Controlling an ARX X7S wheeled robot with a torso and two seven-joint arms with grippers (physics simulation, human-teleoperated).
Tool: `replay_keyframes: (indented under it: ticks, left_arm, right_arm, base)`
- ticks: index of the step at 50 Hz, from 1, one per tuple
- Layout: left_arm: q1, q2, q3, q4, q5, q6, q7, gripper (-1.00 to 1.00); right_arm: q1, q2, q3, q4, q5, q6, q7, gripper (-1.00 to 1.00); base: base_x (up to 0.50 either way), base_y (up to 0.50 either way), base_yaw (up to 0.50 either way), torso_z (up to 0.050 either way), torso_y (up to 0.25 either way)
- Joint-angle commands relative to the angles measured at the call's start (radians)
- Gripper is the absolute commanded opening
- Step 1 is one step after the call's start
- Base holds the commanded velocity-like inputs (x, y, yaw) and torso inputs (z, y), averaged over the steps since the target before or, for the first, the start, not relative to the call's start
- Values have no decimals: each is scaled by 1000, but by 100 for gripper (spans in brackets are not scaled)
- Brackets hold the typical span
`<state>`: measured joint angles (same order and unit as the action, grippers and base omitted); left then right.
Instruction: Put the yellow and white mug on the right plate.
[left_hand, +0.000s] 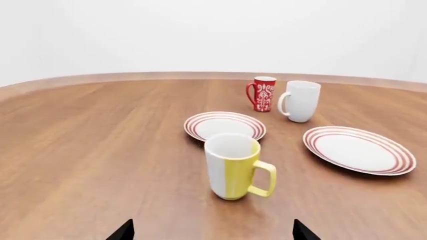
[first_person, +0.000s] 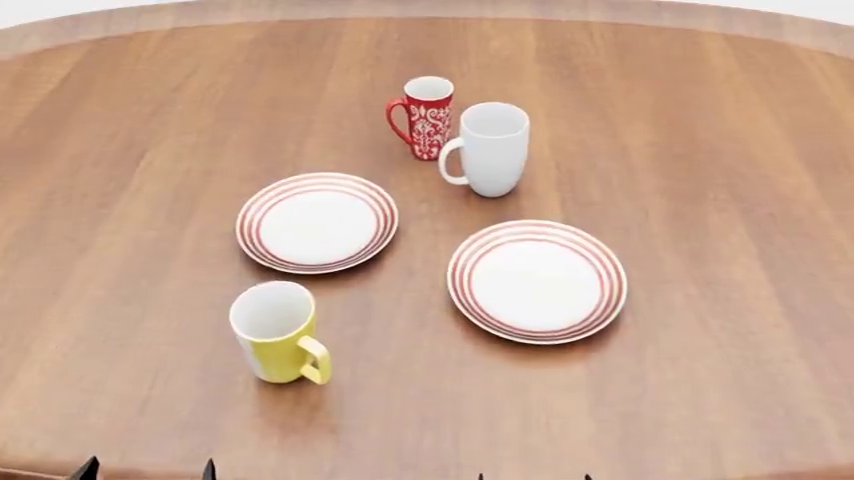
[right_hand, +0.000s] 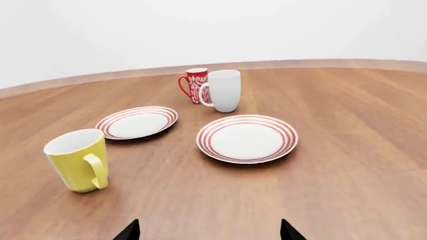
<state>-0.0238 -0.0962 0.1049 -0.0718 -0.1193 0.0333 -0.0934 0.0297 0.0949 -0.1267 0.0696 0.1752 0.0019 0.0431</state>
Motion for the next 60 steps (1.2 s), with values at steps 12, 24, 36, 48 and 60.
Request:
replay_keyframes:
  ticks: [12,24,36,48,60]
  left_arm:
    - [-1,-20,30,-5,-16,5,-22,100]
    - [-4,-28,45,-7,-22,3,-30,100]
    - [-7,-35,57,-15,-28,4,-40,100]
    - [-9,-42,67,-20,-36,7,-48,100]
    - [-13,-48,77,-25,-44,4,-54,100]
  right_arm:
    - [10,17,-34,18,4,-11,30,100]
    - [20,23,-51,22,-19,-2,70,100]
    - [17,32,-60,14,-1,-3,72,100]
    - [18,43,-76,13,-1,-1,79,100]
    - [20,45,-86,29,9,-25,79,100]
  base:
    - [0,500,0,0,0]
    - [0,369,0,0,0]
    - [47,0,0,0,0]
    - [500,0,0,0,0]
    - [500,0,0,0,0]
